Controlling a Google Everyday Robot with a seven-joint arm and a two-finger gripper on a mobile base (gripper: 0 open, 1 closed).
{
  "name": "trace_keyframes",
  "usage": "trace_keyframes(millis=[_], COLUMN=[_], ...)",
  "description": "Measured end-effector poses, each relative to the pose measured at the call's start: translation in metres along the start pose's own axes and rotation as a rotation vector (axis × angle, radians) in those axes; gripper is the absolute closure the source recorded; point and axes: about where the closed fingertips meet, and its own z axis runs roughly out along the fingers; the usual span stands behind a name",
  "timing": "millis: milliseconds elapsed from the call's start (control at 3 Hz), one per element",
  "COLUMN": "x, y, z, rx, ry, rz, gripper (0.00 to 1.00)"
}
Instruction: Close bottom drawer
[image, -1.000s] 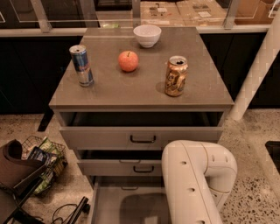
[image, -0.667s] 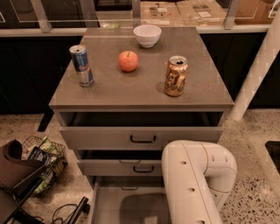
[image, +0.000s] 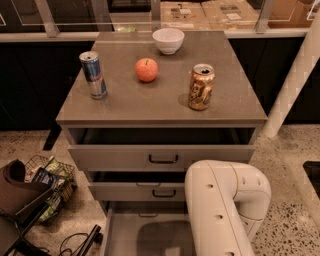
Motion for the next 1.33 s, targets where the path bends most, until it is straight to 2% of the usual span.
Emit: trace_keyframes(millis=[667, 1000, 1333], x=[-0.001, 0.002, 0.002], y=[-0.016, -0.061, -0.061], z=[0.001, 0.005, 0.005], rx=[0.027, 0.114, 0.114], ry=[-0.012, -0.022, -0.022], rz=[-0.01, -0.045, -0.046], gripper=[1.0, 1.0, 1.0])
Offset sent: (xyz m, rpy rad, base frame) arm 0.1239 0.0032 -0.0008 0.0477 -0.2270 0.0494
